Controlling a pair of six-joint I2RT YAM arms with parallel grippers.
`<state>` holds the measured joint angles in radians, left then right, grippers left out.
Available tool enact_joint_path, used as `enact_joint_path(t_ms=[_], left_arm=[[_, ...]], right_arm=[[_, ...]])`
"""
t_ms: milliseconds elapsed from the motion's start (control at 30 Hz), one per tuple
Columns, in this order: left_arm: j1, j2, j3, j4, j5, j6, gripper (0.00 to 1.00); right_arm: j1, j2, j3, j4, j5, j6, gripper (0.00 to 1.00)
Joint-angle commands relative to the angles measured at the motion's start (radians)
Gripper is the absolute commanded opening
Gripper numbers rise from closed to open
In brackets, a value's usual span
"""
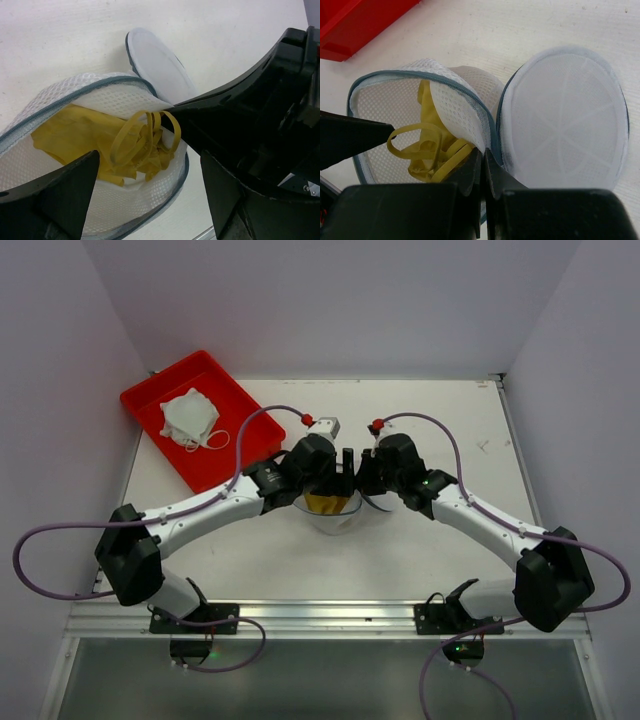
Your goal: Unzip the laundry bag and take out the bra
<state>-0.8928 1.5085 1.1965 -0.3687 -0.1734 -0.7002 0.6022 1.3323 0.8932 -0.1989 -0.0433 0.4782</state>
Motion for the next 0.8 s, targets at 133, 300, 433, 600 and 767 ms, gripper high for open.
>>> enact_joint_path(t_ms=[133,300,433,600,767], left_arm=[[-0.006,0.053,0.008,0.01,-0.07,-0.015,0.83],[-0.006,0.12,0.035,0.016,-0.064,-0.018,0.81],[-0.006,0.159,0.051,0.027,-0.061,-0.019,0.78],[-0.006,0.157,0.048,0.034,-0.066,-0.024,0.3],[-0.005,0.064,-0.009,0.074,-0.04,-0.016,0.0]], right_arm=[[0.007,-0.03,0.029,0.029,-0.006,0.013,0.0],[0.011,-0.028,0.026,0.033,-0.017,0.019,0.0],[0.013,-0.033,0.018,0.036,-0.02,0.023,0.0],[0.015,-0.025,0.004,0.042,-0.01,0.028,0.0],[0.015,-0.007,-0.022,0.052,0.008,0.03,0.0]])
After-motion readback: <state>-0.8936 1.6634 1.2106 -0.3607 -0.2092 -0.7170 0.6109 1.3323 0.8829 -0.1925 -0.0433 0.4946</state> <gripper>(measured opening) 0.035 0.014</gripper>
